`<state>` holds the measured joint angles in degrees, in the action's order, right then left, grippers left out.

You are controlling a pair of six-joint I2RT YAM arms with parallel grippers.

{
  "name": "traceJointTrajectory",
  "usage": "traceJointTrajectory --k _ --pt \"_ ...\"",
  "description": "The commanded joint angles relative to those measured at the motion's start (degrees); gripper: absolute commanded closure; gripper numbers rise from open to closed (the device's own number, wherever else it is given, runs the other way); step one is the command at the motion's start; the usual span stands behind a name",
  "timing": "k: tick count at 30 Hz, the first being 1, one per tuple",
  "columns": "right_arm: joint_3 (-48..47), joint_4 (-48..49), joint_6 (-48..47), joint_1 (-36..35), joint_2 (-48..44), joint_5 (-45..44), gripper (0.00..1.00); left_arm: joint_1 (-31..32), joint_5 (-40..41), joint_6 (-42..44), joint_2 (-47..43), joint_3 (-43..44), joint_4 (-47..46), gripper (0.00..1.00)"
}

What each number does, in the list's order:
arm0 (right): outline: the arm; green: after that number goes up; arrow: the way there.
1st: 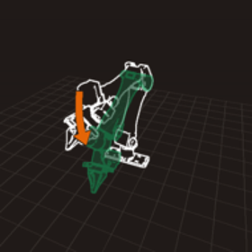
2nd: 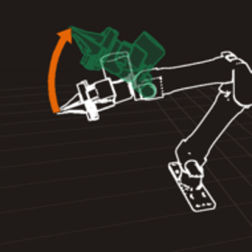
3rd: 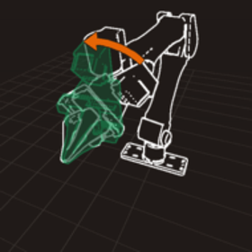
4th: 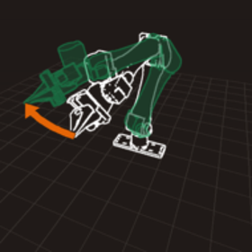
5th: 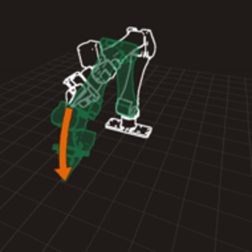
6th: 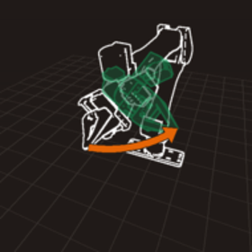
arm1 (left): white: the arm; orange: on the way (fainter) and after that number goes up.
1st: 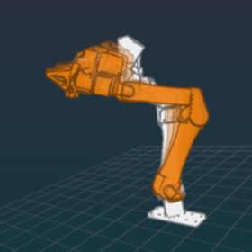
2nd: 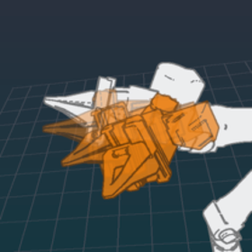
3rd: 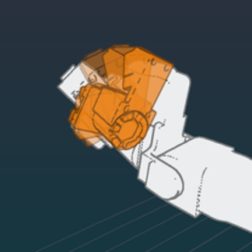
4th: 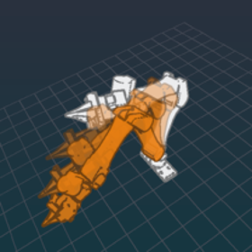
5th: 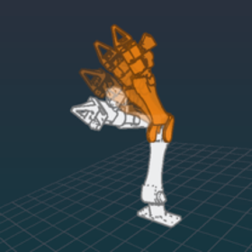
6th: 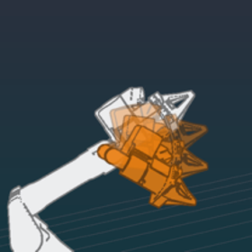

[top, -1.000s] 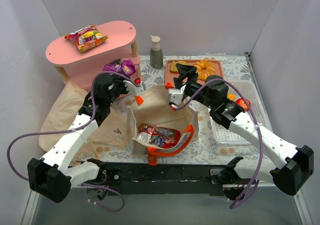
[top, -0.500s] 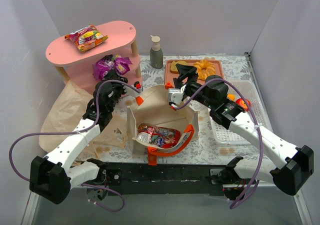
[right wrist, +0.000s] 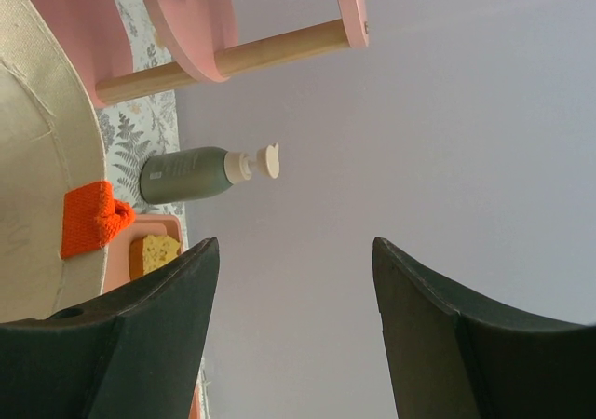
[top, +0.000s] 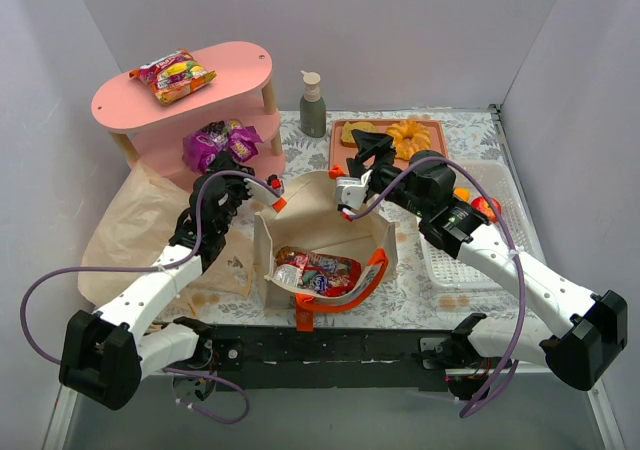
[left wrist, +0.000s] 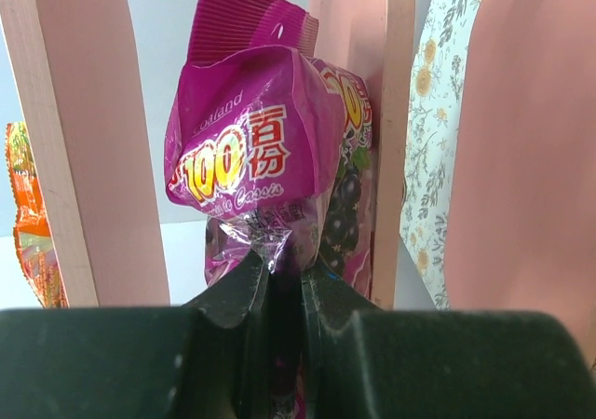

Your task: Untie the knot of the grocery bags and take out the mixed food

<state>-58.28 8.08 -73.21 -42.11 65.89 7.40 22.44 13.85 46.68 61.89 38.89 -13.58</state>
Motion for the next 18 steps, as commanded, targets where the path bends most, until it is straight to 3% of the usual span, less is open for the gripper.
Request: traceJointTrajectory --k 1,5,6,10,13,16,18 --pt "0.36 0.89 1.40 0.01 -0.41 -0.54 0.27 -0.90 0.39 0.96 -1.77 -1.45 -5.48 1.00" --pt "0.80 1.15 1.58 0.01 -0.32 -0.46 0.27 -1.78 -0.39 0.17 -0.54 -2.42 -8.47 0.95" --pt "0.80 1.24 1.58 0.01 -0.32 -0.46 0.27 -2.13 -0.75 0.08 -0.02 -3.03 -9.61 0.80" --pt "0.19 0.19 1.75 0.09 -0.23 -0.37 0.27 -5.63 -2.59 -0.09 2.00 -2.60 -12.17 0.58" --pt "-0.60 -0.60 1.84 0.09 0.38 -0.63 0.27 -8.36 -4.17 -1.14 3.93 -1.11 -12.17 0.58" --pt "-1.92 -1.39 1.84 0.01 1.26 -0.81 0.27 -9.69 -5.32 -3.43 5.43 1.43 -10.51 0.69" --pt "-2.80 -1.83 1.84 0.01 2.14 -0.72 0.28 -9.87 -5.15 -4.83 6.40 2.59 -9.45 0.69"
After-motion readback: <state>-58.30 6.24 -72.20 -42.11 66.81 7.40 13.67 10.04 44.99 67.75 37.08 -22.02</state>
